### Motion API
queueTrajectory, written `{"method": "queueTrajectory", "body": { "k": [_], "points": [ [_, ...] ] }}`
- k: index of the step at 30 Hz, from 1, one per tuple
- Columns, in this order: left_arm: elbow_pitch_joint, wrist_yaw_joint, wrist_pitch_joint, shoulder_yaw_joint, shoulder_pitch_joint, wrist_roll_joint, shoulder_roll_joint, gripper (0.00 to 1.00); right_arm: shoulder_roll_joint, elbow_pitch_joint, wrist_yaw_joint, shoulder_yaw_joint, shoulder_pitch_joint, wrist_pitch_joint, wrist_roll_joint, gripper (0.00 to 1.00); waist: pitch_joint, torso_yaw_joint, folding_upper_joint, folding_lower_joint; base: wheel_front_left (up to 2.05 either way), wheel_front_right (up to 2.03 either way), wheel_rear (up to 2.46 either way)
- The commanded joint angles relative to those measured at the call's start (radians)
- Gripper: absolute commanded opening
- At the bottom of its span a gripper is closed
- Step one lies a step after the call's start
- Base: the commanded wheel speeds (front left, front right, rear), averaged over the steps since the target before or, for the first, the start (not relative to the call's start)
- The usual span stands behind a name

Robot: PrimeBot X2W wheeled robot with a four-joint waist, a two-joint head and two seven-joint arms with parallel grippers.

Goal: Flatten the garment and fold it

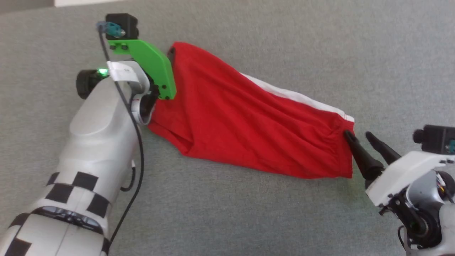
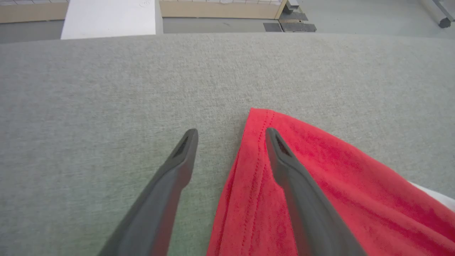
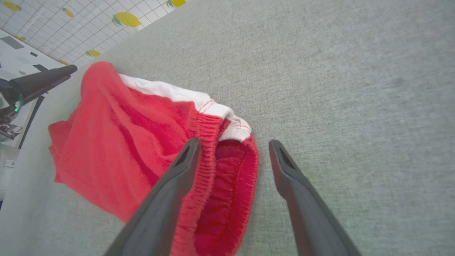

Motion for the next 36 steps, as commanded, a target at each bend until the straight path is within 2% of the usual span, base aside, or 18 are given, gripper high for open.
{"method": "queueTrajectory", "body": {
  "k": [1, 3, 6, 10, 15, 18, 21, 25, 30, 36],
  "points": [
    [-0.014, 0.006, -0.029, 0.003, 0.009, 0.008, 0.017, 1.00, 0.002, -0.009, -0.001, -0.006, 0.018, -0.014, -0.014, 1.00, -0.067, 0.034, 0.0111, -0.0001, 0.00, 0.00, 0.00],
    [-0.045, 0.004, -0.082, 0.013, 0.036, 0.007, 0.033, 1.00, 0.005, -0.019, -0.001, -0.015, 0.039, -0.031, -0.046, 1.00, -0.104, 0.042, 0.0111, -0.0001, 0.00, 0.00, 0.00],
    [-0.113, -0.024, -0.179, 0.011, 0.096, 0.019, 0.063, 1.00, 0.007, -0.031, -0.001, -0.026, 0.073, -0.045, -0.125, 1.00, -0.150, 0.054, 0.0111, -0.0001, 0.00, 0.00, 0.00],
    [-0.230, -0.036, -0.322, -0.010, 0.223, 0.065, 0.126, 1.00, 0.016, -0.049, -0.001, -0.030, 0.133, -0.013, -0.252, 1.00, -0.198, 0.067, 0.0111, -0.0001, 0.00, 0.00, 0.00],
    [-0.411, 0.018, -0.435, 0.026, 0.418, 0.089, 0.183, 1.00, 0.027, -0.065, -0.001, -0.035, 0.184, 0.075, -0.371, 1.00, -0.225, 0.087, 0.0111, -0.0001, 0.00, 0.00, 0.00],
    [-0.538, 0.061, -0.447, 0.084, 0.536, 0.102, 0.195, 1.00, 0.028, -0.047, -0.001, -0.040, 0.179, 0.100, -0.354, 1.00, -0.224, 0.096, 0.0111, -0.0001, 0.00, 0.00, 0.00],
    [-0.676, 0.105, -0.448, 0.172, 0.671, 0.119, 0.172, 1.00, 0.028, -0.010, -0.001, -0.037, 0.148, 0.110, -0.346, 1.00, -0.216, 0.107, 0.0111, -0.0001, 0.00, 0.00, 0.00],
    [-0.775, 0.119, -0.449, 0.243, 0.803, 0.143, 0.127, 1.00, 0.028, 0.036, -0.001, -0.017, 0.104, 0.111, -0.339, 1.00, -0.199, 0.128, 0.0111, -0.0001, 0.00, 0.00, 0.00],
    [-0.811, 0.100, -0.449, 0.287, 0.862, 0.172, 0.079, 1.00, 0.028, 0.095, -0.001, -0.031, 0.073, 0.109, -0.361, 1.00, -0.182, 0.154, 0.0111, -0.0001, 0.00, 0.00, 0.00],
    [-0.808, 0.065, -0.449, 0.308, 0.863, 0.206, 0.043, 1.00, 0.028, 0.174, -0.001, -0.068, 0.082, 0.148, -0.380, 1.00, -0.170, 0.172, 0.0111, -0.0001, 0.00, 0.00, 0.00]
  ]
}}
